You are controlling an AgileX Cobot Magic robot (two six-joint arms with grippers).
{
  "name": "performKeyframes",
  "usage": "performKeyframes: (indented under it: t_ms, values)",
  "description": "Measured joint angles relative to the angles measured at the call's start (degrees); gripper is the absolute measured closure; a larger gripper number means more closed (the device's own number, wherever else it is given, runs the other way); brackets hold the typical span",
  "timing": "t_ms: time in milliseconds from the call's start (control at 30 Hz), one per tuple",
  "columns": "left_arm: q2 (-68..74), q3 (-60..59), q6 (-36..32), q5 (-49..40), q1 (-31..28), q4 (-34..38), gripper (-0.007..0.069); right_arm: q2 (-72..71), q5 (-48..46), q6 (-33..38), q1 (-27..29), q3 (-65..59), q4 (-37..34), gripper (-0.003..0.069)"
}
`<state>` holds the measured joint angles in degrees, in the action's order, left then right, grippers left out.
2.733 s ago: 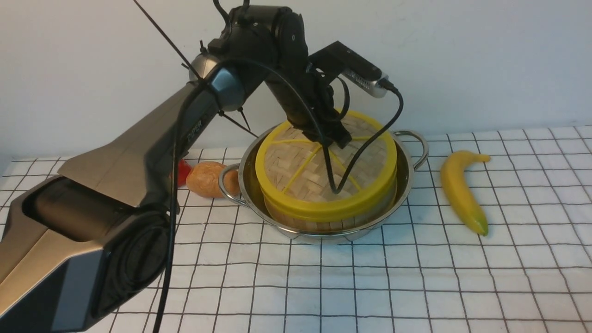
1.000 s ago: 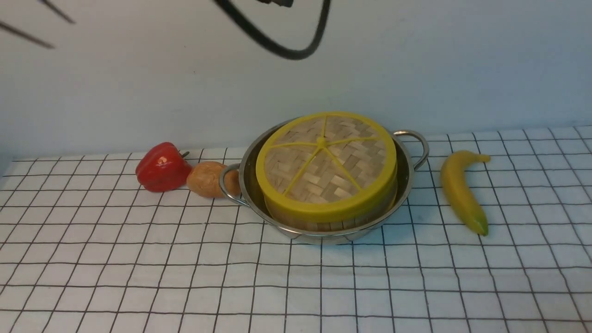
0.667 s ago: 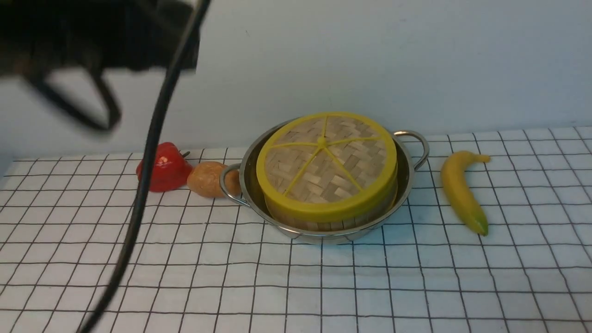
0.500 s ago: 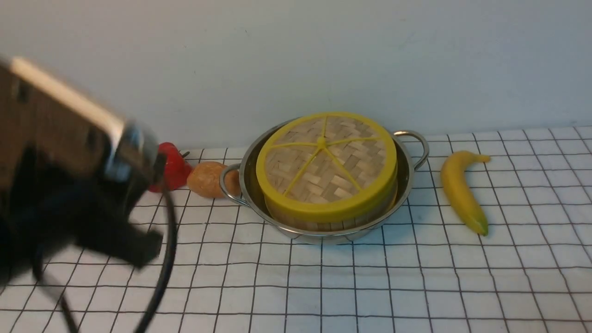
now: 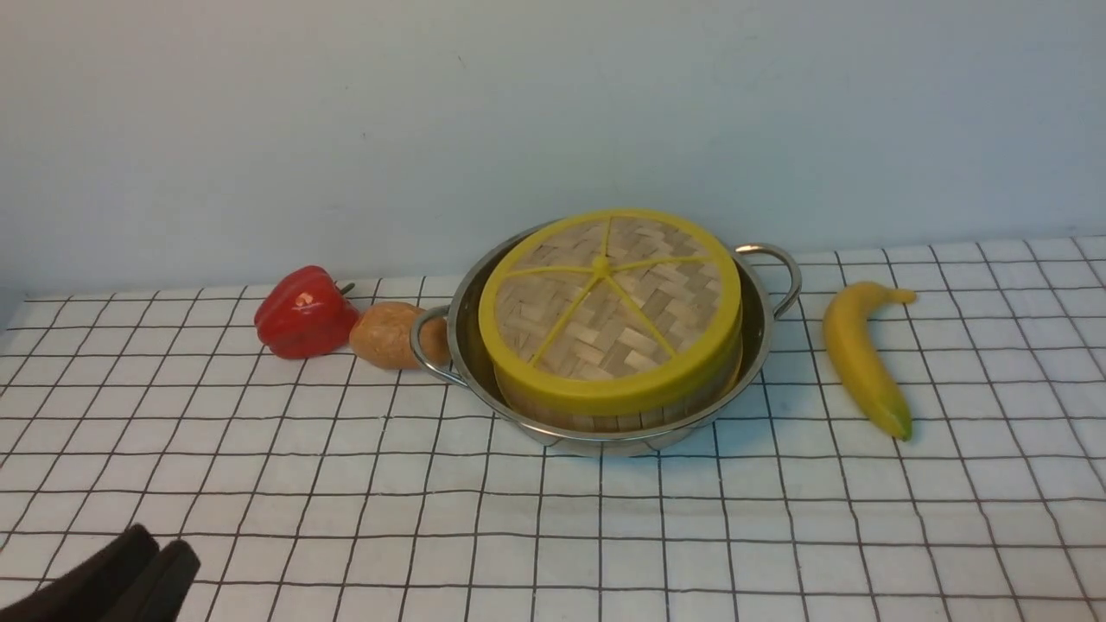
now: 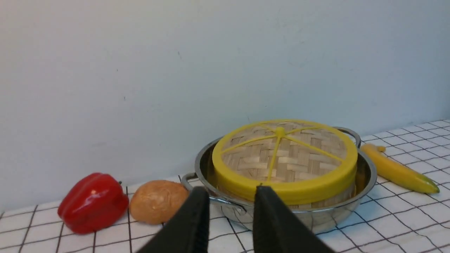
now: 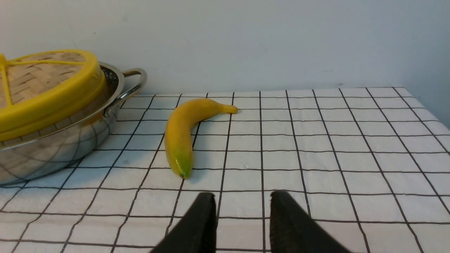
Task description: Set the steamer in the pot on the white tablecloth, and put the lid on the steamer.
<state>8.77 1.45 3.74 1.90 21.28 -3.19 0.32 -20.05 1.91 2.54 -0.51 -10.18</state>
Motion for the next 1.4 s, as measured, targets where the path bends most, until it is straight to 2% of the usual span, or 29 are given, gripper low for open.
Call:
performKeyframes:
  t_ms: [33, 67, 133, 267, 533, 800, 1133, 1400]
  values:
    - [-2.9, -1.05, 0.19, -4.68, 0.0, 0.52, 0.0435, 0.0, 0.0, 0.0, 0.0, 0.0, 0.0, 0.0419]
    - [-3.22, -1.15, 0.19, -5.35, 0.0, 0.52, 0.0435, 0.0, 0.0, 0.0, 0.0, 0.0, 0.0, 0.0419]
    - [-6.93, -1.86, 0.19, -14.94, 0.0, 0.87, 0.0434, 0.0, 0.0, 0.0, 0.0, 0.0, 0.0, 0.0419]
    - [-8.53, -2.03, 0.19, -22.54, -0.06, 1.03, 0.043, 0.0, 0.07, 0.0, 0.0, 0.0, 0.0, 0.0419]
    - [-8.7, -2.03, -4.36, -23.27, -2.88, 0.97, 0.0423, 0.0, 0.09, 0.0, 0.0, 0.0, 0.0, 0.0419]
    - [-8.7, -2.03, -5.93, -23.31, -10.27, 0.93, 0.041, 0.0, 0.09, 0.0, 0.0, 0.0, 0.0, 0.0419]
    - [-8.7, -2.03, -6.1, -23.26, -23.27, 0.93, 0.0401, 0.0, 0.09, 0.0, 0.0, 0.0, 0.0, 0.0419]
    - [-8.7, -2.03, -6.28, -23.15, -26.14, 0.93, 0.0392, 0.0, 0.09, 0.0, 0.0, 0.0, 0.0, 0.0419]
